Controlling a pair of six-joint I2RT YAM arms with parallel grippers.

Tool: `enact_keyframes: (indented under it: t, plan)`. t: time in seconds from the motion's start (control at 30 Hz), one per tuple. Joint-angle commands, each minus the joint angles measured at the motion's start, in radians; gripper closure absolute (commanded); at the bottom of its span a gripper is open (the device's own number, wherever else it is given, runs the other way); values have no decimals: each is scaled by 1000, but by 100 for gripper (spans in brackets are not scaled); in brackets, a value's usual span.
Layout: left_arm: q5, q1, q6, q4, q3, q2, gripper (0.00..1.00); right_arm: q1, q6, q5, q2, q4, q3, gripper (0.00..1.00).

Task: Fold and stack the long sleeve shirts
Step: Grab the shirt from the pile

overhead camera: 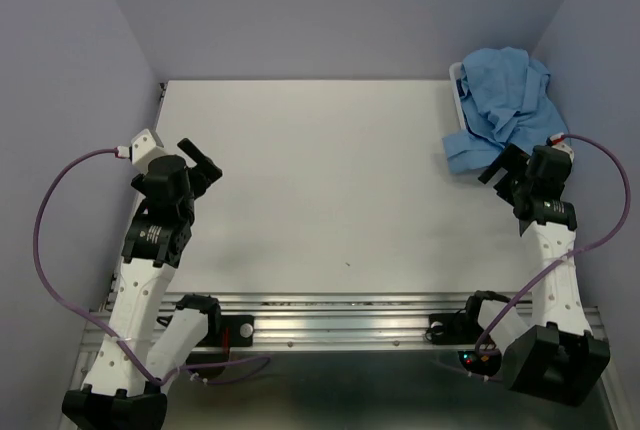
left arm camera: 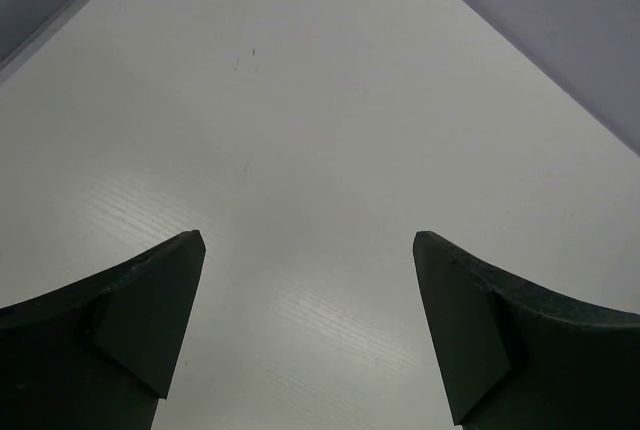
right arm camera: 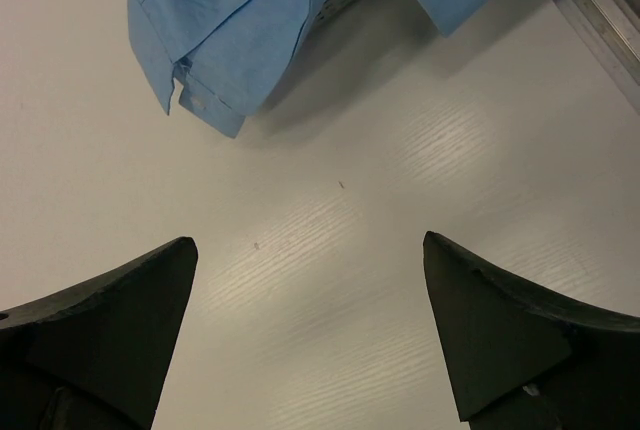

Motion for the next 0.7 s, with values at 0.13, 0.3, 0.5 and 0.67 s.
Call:
enact_keyframes:
  t: [0.13,0.3,0.5,0.67]
  plan:
    - [-17,-6,8,30,-10,3,1,-5,13,10,25,55,43,0]
    - [-17,-6,-11,36,-10,13,1,-5,-2,10,99,84,127,0]
    - [14,-4,-19,75,-22,29,1,-5,-54,51,355,80,369,0]
    - [9,-6,-9,72,-11,44,1,-5,-120,172,629,49,701,0]
